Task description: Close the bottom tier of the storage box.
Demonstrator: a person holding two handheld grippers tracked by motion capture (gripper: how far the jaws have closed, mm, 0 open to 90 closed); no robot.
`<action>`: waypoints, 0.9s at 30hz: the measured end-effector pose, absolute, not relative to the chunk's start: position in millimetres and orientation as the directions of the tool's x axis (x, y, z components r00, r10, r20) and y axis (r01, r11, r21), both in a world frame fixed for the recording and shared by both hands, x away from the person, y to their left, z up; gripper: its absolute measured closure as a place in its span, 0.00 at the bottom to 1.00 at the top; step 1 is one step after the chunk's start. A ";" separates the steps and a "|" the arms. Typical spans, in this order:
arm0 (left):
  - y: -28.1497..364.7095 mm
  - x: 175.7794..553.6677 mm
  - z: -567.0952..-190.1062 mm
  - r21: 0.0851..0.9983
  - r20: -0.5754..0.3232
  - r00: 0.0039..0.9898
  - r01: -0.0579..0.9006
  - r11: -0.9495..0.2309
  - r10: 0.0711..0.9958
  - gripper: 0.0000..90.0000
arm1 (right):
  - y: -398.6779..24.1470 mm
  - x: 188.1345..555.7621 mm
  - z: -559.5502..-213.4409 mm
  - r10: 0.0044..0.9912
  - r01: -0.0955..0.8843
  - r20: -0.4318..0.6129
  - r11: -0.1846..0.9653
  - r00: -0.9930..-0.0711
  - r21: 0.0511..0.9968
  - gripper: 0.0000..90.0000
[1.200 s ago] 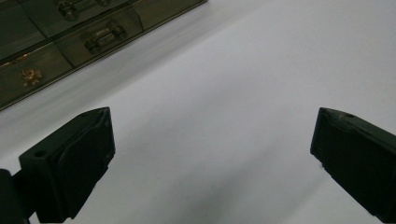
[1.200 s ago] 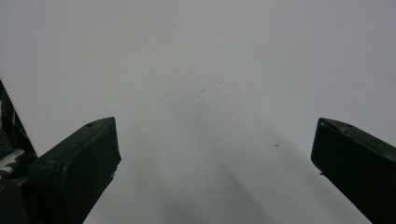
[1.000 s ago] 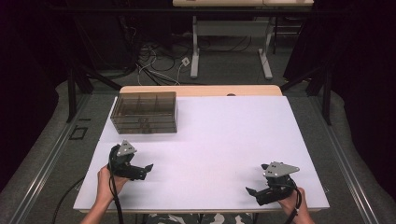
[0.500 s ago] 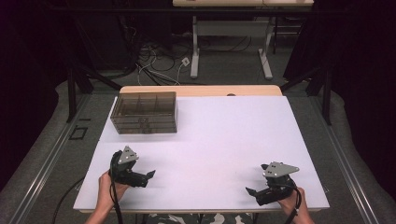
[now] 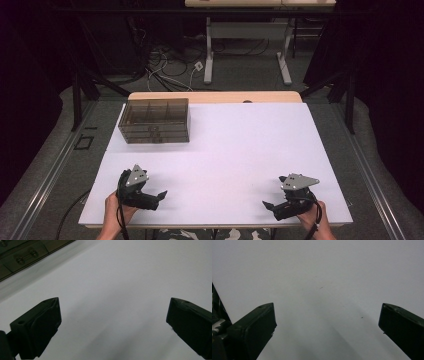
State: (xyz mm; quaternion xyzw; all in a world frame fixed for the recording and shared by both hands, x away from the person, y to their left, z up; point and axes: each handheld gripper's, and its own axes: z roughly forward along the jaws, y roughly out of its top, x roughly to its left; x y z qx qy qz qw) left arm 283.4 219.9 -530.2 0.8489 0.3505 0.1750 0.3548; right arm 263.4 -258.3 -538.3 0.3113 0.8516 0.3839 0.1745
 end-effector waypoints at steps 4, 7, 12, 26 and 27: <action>218.9 277.9 -529.4 0.720 0.080 0.688 0.460 -0.519 0.722 0.00 | -257.9 263.5 -538.8 0.666 0.391 -0.064 0.510 -0.743 0.766 0.00; 218.1 274.4 -530.0 0.726 0.075 0.690 0.457 -0.514 0.720 0.00 | -258.2 263.5 -538.6 0.665 0.390 -0.065 0.511 -0.744 0.766 0.00; 217.3 269.6 -531.1 0.726 0.074 0.697 0.453 -0.518 0.713 0.00 | -258.7 263.1 -538.0 0.666 0.395 -0.062 0.512 -0.744 0.763 0.00; 216.9 260.8 -533.7 0.723 0.064 0.710 0.451 -0.523 0.701 0.00 | -258.0 263.3 -538.9 0.665 0.390 -0.066 0.512 -0.744 0.765 0.00; 217.2 261.1 -533.7 0.722 0.066 0.711 0.450 -0.526 0.700 0.00 | -258.1 263.2 -538.8 0.666 0.390 -0.066 0.512 -0.743 0.765 0.00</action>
